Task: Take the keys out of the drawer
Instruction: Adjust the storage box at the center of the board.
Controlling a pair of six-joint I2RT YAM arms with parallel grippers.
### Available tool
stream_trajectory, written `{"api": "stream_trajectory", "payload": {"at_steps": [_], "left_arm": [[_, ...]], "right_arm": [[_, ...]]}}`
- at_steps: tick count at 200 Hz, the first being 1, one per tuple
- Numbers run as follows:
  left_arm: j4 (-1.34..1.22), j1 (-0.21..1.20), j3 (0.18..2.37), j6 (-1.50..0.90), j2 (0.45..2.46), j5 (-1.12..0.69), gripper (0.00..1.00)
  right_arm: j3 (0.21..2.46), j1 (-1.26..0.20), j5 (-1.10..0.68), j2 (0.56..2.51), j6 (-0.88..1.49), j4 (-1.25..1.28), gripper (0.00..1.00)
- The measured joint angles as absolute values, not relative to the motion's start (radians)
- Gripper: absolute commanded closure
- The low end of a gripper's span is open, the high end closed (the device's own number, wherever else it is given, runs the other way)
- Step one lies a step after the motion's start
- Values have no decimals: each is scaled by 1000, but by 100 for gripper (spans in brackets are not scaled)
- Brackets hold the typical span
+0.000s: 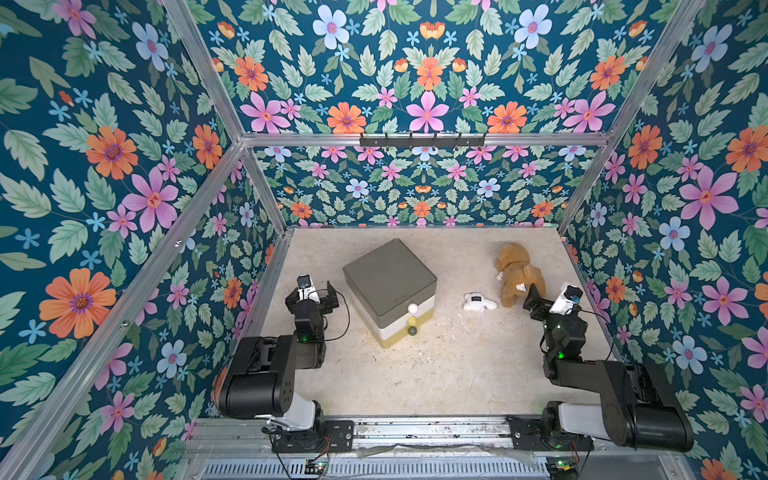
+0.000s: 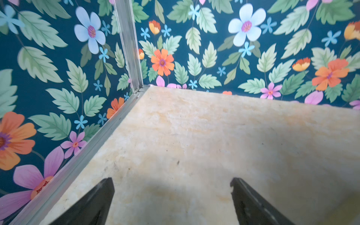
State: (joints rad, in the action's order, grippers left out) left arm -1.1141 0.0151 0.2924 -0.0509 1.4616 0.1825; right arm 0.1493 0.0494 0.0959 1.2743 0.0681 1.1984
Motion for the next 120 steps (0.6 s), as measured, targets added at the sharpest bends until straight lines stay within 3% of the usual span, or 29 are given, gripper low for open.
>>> {"api": "stream_trajectory", "payload": {"at_steps": [77, 120], "left_arm": [[-648, 14, 329, -249, 965, 308, 1], [-317, 14, 473, -404, 844, 263, 1]], "right_arm": [[333, 51, 183, 998, 228, 746, 1], [487, 51, 105, 974, 319, 452, 1]]}}
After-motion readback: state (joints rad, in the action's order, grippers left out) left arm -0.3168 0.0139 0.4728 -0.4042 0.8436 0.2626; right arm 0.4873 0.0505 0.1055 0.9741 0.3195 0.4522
